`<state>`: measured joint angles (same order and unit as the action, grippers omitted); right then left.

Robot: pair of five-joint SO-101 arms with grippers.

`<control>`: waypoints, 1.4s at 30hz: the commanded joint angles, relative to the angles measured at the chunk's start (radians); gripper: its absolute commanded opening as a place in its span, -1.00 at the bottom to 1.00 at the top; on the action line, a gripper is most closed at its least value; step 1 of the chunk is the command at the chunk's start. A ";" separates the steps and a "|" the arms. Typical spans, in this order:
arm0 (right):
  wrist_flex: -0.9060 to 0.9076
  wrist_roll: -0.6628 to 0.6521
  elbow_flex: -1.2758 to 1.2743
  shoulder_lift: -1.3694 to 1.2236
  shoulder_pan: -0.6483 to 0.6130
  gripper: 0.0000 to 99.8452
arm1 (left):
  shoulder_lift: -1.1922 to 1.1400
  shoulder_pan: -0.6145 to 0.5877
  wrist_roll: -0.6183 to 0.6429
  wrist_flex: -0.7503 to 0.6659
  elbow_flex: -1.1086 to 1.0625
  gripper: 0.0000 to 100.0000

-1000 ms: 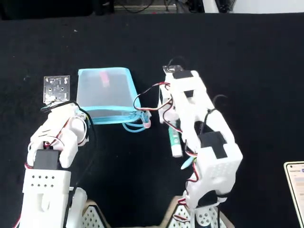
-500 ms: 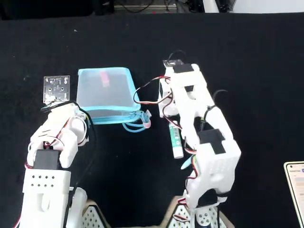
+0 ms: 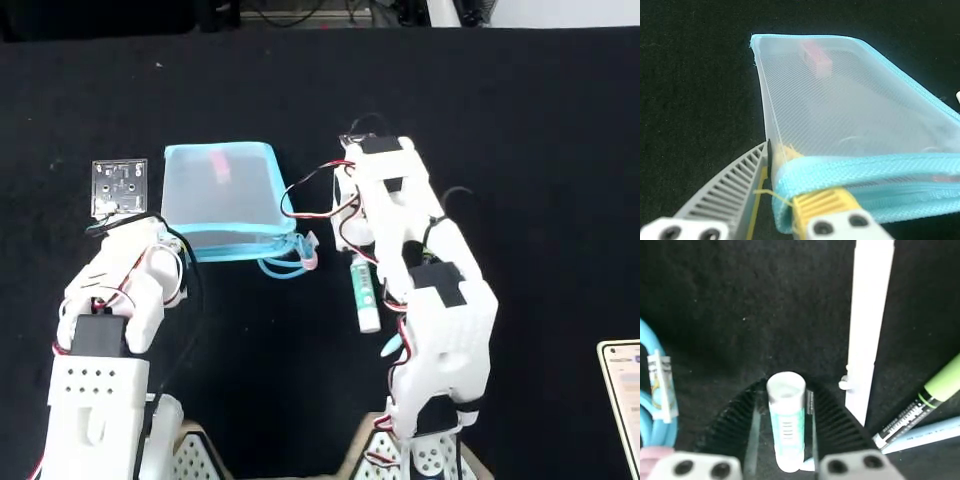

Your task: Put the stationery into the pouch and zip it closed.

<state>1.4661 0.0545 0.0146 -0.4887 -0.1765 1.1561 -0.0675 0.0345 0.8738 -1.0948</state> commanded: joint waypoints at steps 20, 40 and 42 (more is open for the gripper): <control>-0.011 -0.058 -0.243 1.047 -0.252 -0.98 | 0.012 0.013 0.006 -0.012 0.015 -0.94; -0.795 -0.060 -0.742 1.446 -0.574 -0.98 | 0.012 0.013 0.006 -0.012 0.015 -0.94; -0.879 -0.060 -0.799 1.475 -0.574 -0.98 | 0.012 0.013 0.006 -0.012 0.015 -0.94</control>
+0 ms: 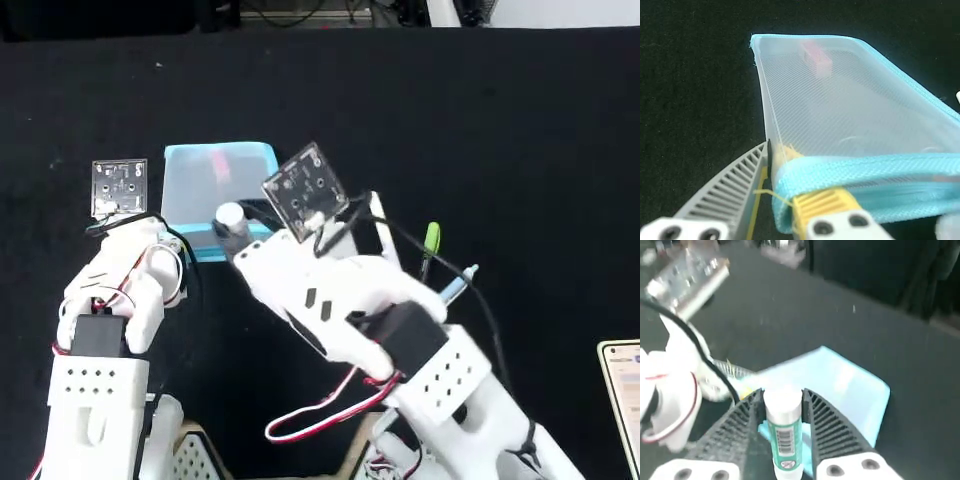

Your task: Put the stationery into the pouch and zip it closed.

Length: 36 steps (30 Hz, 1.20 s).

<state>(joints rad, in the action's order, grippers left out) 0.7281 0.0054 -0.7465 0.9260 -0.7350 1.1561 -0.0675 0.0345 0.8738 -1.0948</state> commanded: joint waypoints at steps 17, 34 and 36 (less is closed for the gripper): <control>-0.583 -0.011 -0.472 0.209 -0.011 -0.98 | 0.012 0.013 0.006 -0.012 0.015 -0.94; -0.273 -0.011 -0.596 0.664 -0.014 -0.98 | 0.012 0.013 0.006 -0.012 0.015 -0.94; -0.273 -0.011 -0.558 0.670 -0.015 -0.98 | 0.012 0.013 0.006 -0.012 0.015 -0.94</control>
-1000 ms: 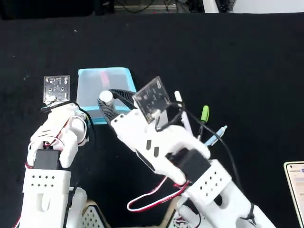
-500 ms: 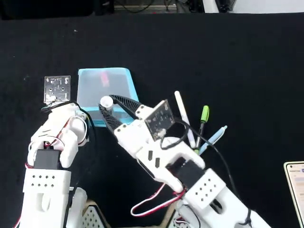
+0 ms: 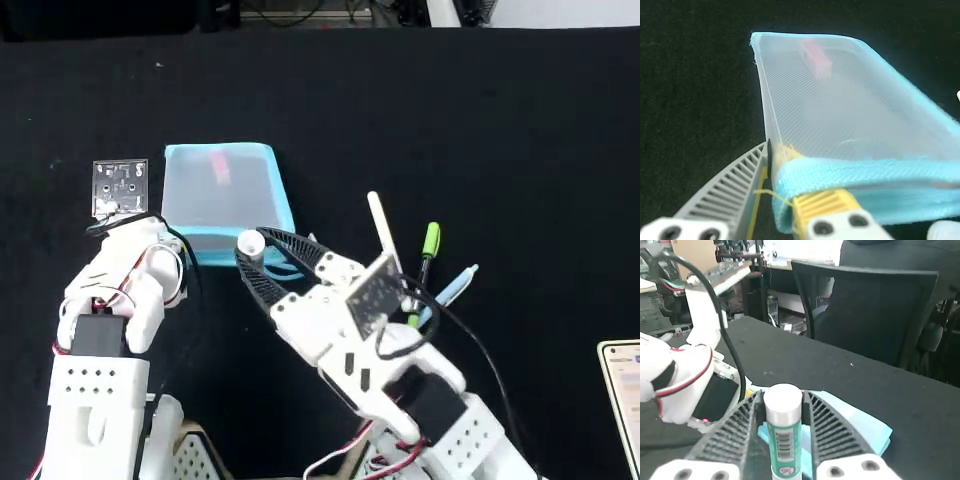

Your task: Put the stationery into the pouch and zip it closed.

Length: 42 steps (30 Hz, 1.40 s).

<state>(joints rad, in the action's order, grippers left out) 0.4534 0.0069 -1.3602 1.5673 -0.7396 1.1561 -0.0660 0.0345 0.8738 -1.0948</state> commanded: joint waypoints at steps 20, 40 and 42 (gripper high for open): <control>-0.381 -0.117 0.090 -0.409 -0.006 -0.98 | 0.012 0.012 0.006 -0.011 0.015 -0.94; 0.035 -0.118 0.085 -0.151 -0.009 -0.98 | 0.012 0.012 0.006 -0.014 0.015 -0.94; 0.008 -0.117 0.105 -0.148 -0.017 -0.98 | 0.012 0.012 0.006 -0.012 0.015 -0.94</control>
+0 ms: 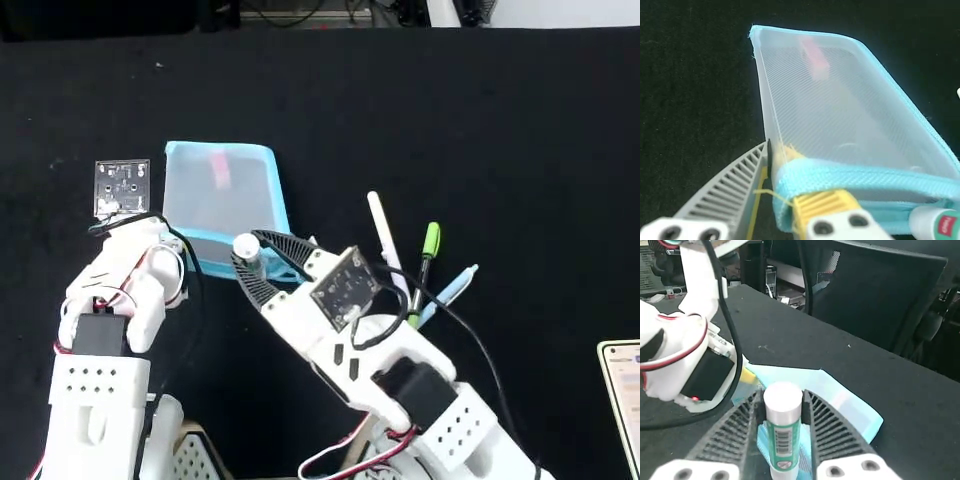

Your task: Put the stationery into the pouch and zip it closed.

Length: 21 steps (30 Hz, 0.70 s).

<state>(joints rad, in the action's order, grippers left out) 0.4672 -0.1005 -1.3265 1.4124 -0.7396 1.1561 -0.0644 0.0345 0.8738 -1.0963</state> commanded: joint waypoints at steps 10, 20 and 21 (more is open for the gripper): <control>-0.324 -0.011 0.044 -0.065 -0.092 -0.98 | 0.012 0.010 0.008 -0.011 0.016 -0.94; -0.417 -0.012 0.005 -0.252 -0.064 -0.98 | 0.012 0.010 0.008 -0.011 0.016 -0.94; -0.416 -0.012 0.001 -0.251 -0.064 -0.98 | 0.012 0.010 0.008 -0.011 0.016 -0.94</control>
<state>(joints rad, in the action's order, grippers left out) 0.0867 -0.1036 -1.3249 1.1761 -0.8193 1.1561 -0.0675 0.0345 0.8738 -1.0963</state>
